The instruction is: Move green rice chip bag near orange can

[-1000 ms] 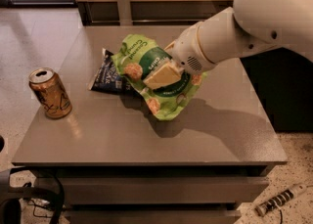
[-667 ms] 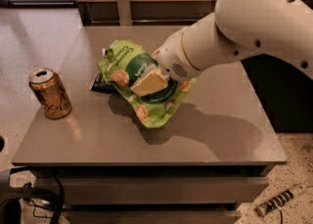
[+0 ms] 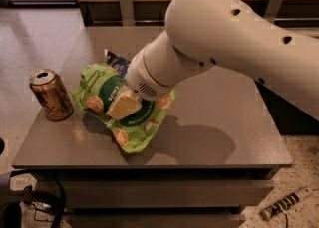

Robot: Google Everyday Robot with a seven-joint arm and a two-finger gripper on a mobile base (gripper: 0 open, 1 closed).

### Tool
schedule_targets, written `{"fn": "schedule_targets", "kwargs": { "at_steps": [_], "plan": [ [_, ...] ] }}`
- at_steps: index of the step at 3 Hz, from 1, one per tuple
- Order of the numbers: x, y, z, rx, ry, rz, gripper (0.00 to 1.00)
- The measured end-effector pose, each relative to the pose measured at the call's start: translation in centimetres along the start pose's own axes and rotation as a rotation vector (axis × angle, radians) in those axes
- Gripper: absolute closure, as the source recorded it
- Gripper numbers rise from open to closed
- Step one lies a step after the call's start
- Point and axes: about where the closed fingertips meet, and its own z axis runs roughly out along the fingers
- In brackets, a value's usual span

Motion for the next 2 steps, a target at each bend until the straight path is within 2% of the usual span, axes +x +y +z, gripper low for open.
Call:
{"fn": "schedule_targets", "kwargs": {
  "at_steps": [1, 2],
  "plan": [
    [-0.24, 0.09, -0.12, 0.003, -0.001, -0.005, 0.74],
    [-0.44, 0.24, -0.19, 0.004, -0.001, -0.009, 0.43]
  ]
}}
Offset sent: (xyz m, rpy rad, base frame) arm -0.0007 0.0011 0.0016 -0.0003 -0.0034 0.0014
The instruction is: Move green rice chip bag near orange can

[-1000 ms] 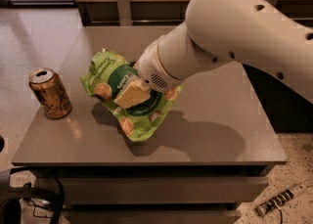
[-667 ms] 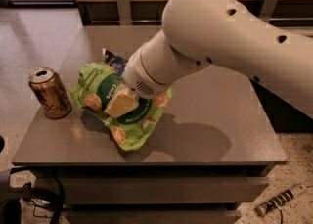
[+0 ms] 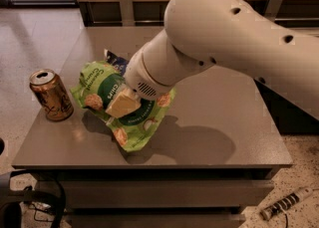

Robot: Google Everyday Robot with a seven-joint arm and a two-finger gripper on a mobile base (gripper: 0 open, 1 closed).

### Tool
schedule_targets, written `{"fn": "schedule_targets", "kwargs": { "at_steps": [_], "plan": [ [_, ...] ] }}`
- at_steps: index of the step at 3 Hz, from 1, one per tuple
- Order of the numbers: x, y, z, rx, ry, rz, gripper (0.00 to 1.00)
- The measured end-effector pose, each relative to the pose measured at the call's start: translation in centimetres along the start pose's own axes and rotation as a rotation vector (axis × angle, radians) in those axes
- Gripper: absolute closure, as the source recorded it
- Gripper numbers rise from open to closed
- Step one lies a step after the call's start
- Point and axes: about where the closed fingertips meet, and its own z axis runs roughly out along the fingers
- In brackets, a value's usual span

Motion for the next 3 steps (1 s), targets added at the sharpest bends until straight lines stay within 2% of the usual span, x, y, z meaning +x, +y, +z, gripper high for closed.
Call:
{"fn": "schedule_targets", "kwargs": {
  "at_steps": [2, 3],
  "plan": [
    [-0.32, 0.22, -0.13, 0.002, 0.0, -0.008, 0.0],
    [-0.36, 0.24, -0.14, 0.002, 0.0, -0.008, 0.0]
  ]
}}
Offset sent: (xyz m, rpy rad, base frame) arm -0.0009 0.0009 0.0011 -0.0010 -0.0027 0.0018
